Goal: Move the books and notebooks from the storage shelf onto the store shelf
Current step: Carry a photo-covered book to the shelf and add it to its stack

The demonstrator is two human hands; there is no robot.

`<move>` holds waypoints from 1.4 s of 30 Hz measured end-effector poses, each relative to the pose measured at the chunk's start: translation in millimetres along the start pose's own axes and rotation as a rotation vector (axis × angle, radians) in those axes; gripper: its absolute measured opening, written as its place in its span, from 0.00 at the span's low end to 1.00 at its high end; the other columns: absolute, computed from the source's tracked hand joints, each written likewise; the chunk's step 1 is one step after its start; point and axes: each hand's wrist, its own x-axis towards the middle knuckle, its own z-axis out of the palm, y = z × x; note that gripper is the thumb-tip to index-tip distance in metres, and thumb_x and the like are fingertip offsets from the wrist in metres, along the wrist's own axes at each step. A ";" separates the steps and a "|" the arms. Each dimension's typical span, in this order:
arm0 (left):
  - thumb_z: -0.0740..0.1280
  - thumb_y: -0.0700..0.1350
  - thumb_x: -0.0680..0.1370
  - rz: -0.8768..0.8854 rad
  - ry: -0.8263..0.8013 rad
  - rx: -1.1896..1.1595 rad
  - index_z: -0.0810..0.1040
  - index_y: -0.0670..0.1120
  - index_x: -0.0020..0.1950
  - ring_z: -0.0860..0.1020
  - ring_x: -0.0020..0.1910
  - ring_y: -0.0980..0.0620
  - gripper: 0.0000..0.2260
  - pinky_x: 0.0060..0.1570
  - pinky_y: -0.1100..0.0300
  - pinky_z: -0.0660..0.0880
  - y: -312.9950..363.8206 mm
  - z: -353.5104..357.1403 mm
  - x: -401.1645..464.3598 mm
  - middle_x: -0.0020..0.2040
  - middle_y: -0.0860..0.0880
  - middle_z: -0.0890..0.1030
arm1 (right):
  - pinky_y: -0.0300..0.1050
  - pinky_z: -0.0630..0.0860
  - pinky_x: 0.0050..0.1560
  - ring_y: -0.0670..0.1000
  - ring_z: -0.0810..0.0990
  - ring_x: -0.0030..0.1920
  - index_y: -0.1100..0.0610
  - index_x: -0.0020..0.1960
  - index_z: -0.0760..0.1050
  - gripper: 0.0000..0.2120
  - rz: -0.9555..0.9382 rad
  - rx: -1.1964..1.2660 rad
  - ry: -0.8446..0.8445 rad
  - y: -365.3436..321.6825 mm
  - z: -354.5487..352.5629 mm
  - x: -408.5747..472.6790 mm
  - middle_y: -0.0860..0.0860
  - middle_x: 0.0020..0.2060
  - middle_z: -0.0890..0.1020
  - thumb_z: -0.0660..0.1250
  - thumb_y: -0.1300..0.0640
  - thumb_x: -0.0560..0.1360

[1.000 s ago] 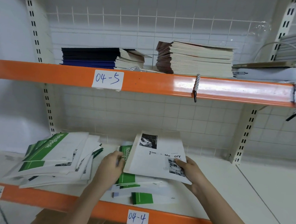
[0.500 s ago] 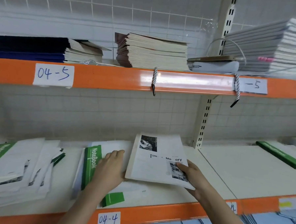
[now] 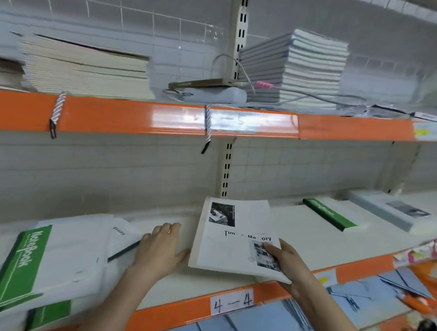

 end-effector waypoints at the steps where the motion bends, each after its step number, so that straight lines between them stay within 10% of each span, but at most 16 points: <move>1: 0.57 0.59 0.79 0.010 -0.001 -0.009 0.59 0.48 0.73 0.66 0.68 0.49 0.27 0.62 0.55 0.67 15.1 1.8 4.1 0.69 0.49 0.68 | 0.45 0.76 0.29 0.57 0.82 0.34 0.64 0.55 0.75 0.07 -0.003 -0.003 0.006 -3.6 -13.6 -0.1 0.62 0.42 0.83 0.60 0.65 0.79; 13: 0.59 0.53 0.79 0.101 -0.065 -0.102 0.59 0.48 0.73 0.67 0.67 0.49 0.24 0.61 0.54 0.68 183.7 38.0 39.8 0.69 0.50 0.68 | 0.38 0.70 0.18 0.50 0.79 0.23 0.62 0.54 0.74 0.05 -0.010 -0.041 0.079 -40.0 -171.3 -14.6 0.56 0.32 0.81 0.60 0.64 0.80; 21: 0.59 0.54 0.79 0.162 -0.109 -0.128 0.57 0.48 0.74 0.66 0.68 0.49 0.26 0.61 0.54 0.68 253.5 54.6 66.4 0.69 0.49 0.67 | 0.47 0.74 0.31 0.55 0.80 0.30 0.59 0.59 0.73 0.09 0.015 -0.032 0.174 -43.7 -243.0 -5.8 0.57 0.40 0.83 0.62 0.61 0.79; 42: 0.58 0.38 0.76 0.182 -0.066 -0.070 0.57 0.48 0.74 0.66 0.67 0.48 0.26 0.61 0.55 0.68 391.5 90.1 214.6 0.69 0.50 0.67 | 0.40 0.75 0.27 0.51 0.83 0.32 0.59 0.57 0.75 0.08 -0.032 -0.036 0.171 -103.8 -380.6 114.2 0.57 0.43 0.84 0.62 0.63 0.79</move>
